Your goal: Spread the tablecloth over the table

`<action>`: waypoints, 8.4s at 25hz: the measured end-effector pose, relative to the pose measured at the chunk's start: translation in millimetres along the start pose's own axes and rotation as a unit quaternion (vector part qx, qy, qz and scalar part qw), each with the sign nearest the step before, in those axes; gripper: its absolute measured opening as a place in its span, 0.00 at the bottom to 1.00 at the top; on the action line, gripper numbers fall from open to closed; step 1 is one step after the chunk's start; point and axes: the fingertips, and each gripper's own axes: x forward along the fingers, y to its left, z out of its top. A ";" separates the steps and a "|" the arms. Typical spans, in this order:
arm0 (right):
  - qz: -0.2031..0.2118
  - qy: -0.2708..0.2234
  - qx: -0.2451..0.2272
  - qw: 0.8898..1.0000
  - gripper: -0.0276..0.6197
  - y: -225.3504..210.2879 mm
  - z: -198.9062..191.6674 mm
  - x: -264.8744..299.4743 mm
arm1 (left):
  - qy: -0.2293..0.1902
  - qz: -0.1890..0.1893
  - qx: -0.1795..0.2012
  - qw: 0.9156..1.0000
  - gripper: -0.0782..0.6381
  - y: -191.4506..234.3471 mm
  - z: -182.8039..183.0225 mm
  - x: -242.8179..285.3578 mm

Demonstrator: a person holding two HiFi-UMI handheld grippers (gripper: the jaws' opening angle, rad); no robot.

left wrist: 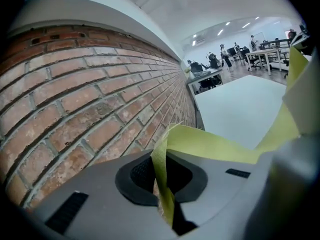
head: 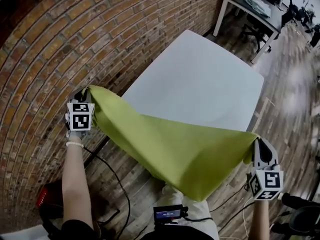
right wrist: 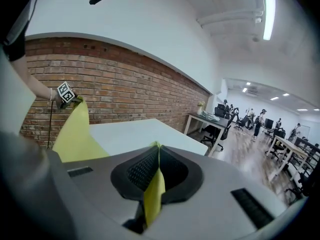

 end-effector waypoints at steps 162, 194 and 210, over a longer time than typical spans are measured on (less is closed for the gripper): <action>0.018 0.141 0.367 0.919 0.42 56.5 -210.0 40.2 | 0.184 -0.273 -0.025 0.944 0.38 -147.7 -90.2 23.8; 0.013 0.108 0.393 0.913 0.41 5.2 -194.0 91.0 | 0.283 -0.403 -0.089 0.866 0.42 -171.5 -44.8 87.6; 0.012 0.102 0.369 0.924 0.41 -39.3 -180.0 134.7 | 0.264 -0.320 -0.009 0.910 0.42 -187.9 3.3 127.6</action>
